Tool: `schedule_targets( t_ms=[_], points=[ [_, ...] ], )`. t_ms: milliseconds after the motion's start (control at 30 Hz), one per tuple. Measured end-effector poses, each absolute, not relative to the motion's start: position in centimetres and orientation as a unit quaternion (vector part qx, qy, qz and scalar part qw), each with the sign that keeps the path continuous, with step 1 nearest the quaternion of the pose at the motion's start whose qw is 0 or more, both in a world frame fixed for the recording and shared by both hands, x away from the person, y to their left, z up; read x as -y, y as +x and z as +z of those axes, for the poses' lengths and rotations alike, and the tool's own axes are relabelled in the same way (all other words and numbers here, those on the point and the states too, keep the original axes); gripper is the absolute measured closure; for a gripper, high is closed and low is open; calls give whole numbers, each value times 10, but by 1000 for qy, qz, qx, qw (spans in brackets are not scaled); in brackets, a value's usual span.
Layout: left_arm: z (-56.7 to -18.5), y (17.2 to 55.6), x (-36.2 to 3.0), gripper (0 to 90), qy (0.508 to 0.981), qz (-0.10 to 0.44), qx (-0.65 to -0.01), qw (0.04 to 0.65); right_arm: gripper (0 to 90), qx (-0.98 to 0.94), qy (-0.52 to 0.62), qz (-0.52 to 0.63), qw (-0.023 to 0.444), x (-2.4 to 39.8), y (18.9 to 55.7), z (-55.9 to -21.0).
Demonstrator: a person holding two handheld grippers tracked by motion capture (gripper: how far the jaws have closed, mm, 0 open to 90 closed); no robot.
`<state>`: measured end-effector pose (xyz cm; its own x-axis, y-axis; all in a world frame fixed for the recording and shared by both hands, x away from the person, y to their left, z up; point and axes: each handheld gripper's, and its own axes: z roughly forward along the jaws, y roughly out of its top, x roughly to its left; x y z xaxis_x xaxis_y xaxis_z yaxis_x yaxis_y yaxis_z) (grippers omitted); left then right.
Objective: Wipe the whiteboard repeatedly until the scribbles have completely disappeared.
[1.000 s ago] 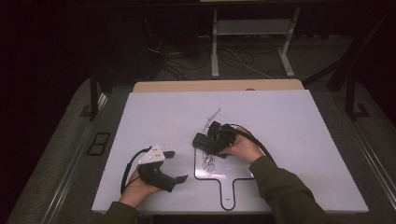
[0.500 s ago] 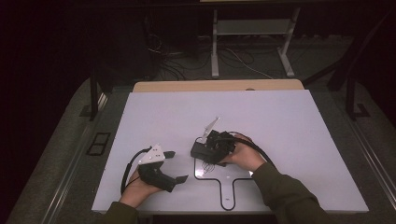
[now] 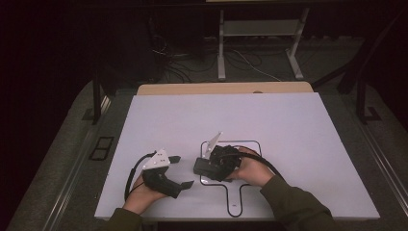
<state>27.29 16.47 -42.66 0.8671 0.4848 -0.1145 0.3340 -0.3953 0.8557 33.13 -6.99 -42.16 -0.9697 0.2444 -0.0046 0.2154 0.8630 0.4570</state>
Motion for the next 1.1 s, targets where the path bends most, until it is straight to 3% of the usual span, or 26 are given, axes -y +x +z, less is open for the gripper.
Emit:
schedule_targets(
  t_ms=[333, 800, 1100],
  points=[
    [-426, 273, -165, 6, 832, 77, -246, 492, 388, -964, 117, 238, 26, 69, 334, -422],
    [-426, 273, -166, 6, 832, 76, -245, 493, 389, -954, 182, 237, 40, 71, 402, -423],
    [-426, 273, -166, 6, 831, 76, -245, 494, 388, -950, 201, 236, 47, 74, 419, -423]
  ],
)
